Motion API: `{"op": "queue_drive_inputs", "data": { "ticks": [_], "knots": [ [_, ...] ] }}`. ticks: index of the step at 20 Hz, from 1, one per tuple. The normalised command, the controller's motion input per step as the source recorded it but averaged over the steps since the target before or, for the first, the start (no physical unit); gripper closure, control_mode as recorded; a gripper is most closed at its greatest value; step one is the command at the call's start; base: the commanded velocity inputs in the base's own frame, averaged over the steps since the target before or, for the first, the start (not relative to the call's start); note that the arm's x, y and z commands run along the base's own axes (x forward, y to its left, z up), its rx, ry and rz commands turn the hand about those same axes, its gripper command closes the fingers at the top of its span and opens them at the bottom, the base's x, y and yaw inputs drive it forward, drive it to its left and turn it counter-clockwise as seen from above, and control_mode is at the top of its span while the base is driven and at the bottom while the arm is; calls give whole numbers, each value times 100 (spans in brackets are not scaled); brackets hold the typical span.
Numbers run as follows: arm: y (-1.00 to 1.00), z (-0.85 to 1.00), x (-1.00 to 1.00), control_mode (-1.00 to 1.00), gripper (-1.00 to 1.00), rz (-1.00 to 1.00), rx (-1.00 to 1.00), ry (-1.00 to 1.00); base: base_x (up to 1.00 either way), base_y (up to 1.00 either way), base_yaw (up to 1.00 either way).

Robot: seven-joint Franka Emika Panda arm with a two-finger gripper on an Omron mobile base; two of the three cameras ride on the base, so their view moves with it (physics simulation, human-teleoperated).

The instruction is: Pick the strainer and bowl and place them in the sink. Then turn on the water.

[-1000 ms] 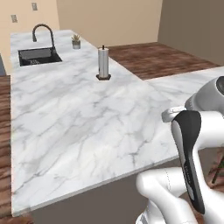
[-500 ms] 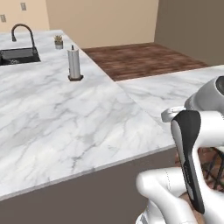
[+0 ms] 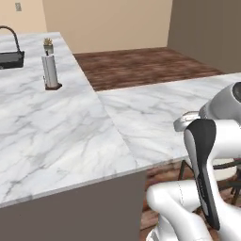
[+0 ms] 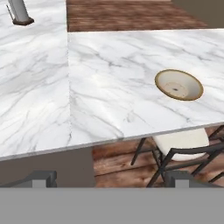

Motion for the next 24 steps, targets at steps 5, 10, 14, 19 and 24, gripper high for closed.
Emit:
{"op": "queue_drive_inputs", "data": {
  "ticks": [5,10,14,19,24],
  "knots": [
    [0,0,0,100,-100,0,0,0,0,-93,21],
    [0,0,0,100,-100,0,0,0,0,-82,22],
    [0,0,0,100,-100,0,0,0,0,-50,14],
    [0,0,0,100,-100,0,0,0,10,-47,11],
    [0,0,0,100,-100,0,0,0,25,-49,9]
  ]
}}
